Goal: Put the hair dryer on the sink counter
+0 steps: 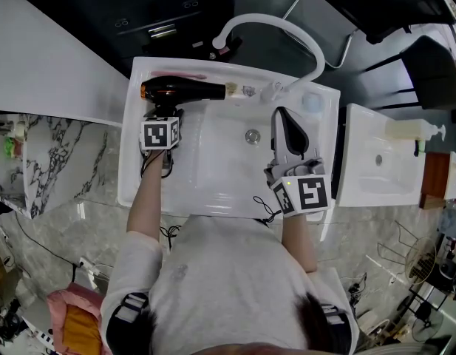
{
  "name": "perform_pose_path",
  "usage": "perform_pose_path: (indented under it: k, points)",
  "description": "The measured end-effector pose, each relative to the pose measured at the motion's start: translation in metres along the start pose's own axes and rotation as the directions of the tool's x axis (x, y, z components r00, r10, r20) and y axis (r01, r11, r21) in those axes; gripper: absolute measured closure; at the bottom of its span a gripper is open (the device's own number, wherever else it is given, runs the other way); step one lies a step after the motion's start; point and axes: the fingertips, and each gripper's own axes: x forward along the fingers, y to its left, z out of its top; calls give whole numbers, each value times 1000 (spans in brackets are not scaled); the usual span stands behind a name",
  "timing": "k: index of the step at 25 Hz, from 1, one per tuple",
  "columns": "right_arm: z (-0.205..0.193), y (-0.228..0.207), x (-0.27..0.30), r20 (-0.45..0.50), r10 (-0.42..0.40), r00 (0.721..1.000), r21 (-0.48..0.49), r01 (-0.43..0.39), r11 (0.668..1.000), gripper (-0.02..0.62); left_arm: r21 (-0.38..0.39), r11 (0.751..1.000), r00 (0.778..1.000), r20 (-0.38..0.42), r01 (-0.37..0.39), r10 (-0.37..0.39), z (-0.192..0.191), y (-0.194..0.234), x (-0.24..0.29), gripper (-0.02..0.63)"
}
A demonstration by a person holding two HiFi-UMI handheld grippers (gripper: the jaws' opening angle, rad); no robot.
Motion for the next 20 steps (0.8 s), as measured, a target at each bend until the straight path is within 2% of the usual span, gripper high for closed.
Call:
perform_pose_path:
  k: [10,14,20]
  points:
    - [-1,6,2,-1,13,1000,3,-13,1000,584,23,1000,1000,6,17,-17,1,-2,3,356]
    - [2,7,0,3,11,1000,4,-11,1000,584,25,999,1000,1,20,-20,-2,-3,0,316]
    - [3,14,0,8,26,1000,4,-26,1000,584,31,999,999,50,9,-11,6,-3,-19,314]
